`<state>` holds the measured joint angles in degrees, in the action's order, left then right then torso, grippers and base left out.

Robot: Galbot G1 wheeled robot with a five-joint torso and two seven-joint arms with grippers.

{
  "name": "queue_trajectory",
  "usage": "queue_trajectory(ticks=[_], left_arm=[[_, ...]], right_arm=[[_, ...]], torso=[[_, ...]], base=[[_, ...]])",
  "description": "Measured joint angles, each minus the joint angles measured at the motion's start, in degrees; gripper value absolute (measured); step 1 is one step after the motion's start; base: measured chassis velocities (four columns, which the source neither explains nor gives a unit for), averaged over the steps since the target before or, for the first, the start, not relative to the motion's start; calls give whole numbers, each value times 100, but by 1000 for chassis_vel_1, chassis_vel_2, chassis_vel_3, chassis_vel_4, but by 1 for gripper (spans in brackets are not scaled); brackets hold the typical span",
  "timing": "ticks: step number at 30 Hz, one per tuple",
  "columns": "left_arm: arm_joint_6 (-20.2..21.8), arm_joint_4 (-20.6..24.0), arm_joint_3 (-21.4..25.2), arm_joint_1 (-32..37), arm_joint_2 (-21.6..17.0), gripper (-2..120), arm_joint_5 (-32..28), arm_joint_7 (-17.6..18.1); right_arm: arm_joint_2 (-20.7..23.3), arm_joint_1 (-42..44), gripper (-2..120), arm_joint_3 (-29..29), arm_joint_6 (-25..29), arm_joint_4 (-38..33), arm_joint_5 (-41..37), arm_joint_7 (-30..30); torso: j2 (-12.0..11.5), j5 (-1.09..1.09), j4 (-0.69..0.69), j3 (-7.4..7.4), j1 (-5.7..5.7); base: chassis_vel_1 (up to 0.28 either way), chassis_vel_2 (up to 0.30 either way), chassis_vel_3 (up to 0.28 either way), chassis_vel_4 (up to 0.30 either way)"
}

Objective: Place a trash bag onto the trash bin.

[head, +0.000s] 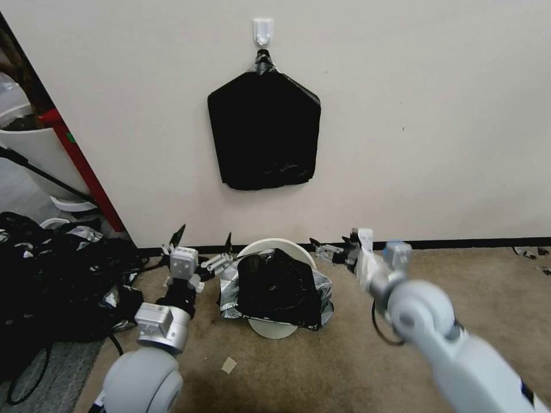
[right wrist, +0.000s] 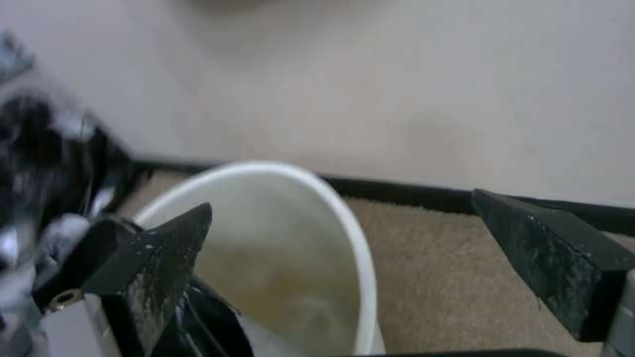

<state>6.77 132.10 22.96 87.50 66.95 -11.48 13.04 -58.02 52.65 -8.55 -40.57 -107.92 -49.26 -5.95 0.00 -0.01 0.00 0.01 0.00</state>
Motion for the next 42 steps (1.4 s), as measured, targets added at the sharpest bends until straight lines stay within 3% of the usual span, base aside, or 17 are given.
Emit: queue_trajectory(ticks=[3,5,7,12,15,22,32,34,36,37,39,42], left_arm=[[-64,65,108,43,32,100,-106,18],[-66,73,124,47,33,100,-118,20],[-79,77,196,49,54,100,-170,56],[-87,41,270,-11,88,100,-270,200],[-86,-35,355,-79,75,100,-379,349],[-69,-185,402,-190,52,100,-446,514],[-37,-289,277,-387,86,100,-453,576],[-32,-309,229,-404,112,100,-453,592],[-29,-311,215,-405,125,100,-452,596],[-24,-311,189,-404,143,100,-451,600],[-22,-311,178,-402,155,100,-450,602],[-10,-348,149,-380,191,100,-444,616]], right_arm=[[-241,-646,100,489,-64,728,474,421],[-277,-711,100,550,-64,820,519,432],[-579,-1082,100,920,-59,1465,847,502],[-874,-1455,99,1191,-56,2280,1468,844],[-1083,-1675,86,1286,-48,2743,1989,1317],[-1254,-1729,63,1430,-28,2959,2208,1411],[-1144,-1497,28,1602,-3,2595,1226,-54],[-1047,-1260,18,1652,29,2251,621,-1037],[-1014,-1166,14,1661,93,2106,437,-1351],[-922,-961,9,1681,386,1759,102,-1910],[-874,-837,7,1679,570,1537,-59,-2169],[-848,-208,7,1565,1493,810,-587,-3340]], torso=[[0,1,0,0,0],[0,1,1,0,0],[0,1,1,0,0],[0,1,1,0,0],[0,0,0,0,0],[0,0,0,0,0],[0,1,0,-1,0],[0,2,0,-1,0],[0,2,0,-1,-1],[0,4,0,-1,0],[0,2,0,-1,-1],[0,1,0,-2,-1]], base=[[0,0,0,0],[0,0,0,0],[0,0,0,0],[0,0,0,0],[0,0,0,0],[0,0,0,0],[0,0,0,0],[0,0,0,0],[0,0,0,0],[0,0,0,0],[0,0,0,0],[0,0,0,0]])
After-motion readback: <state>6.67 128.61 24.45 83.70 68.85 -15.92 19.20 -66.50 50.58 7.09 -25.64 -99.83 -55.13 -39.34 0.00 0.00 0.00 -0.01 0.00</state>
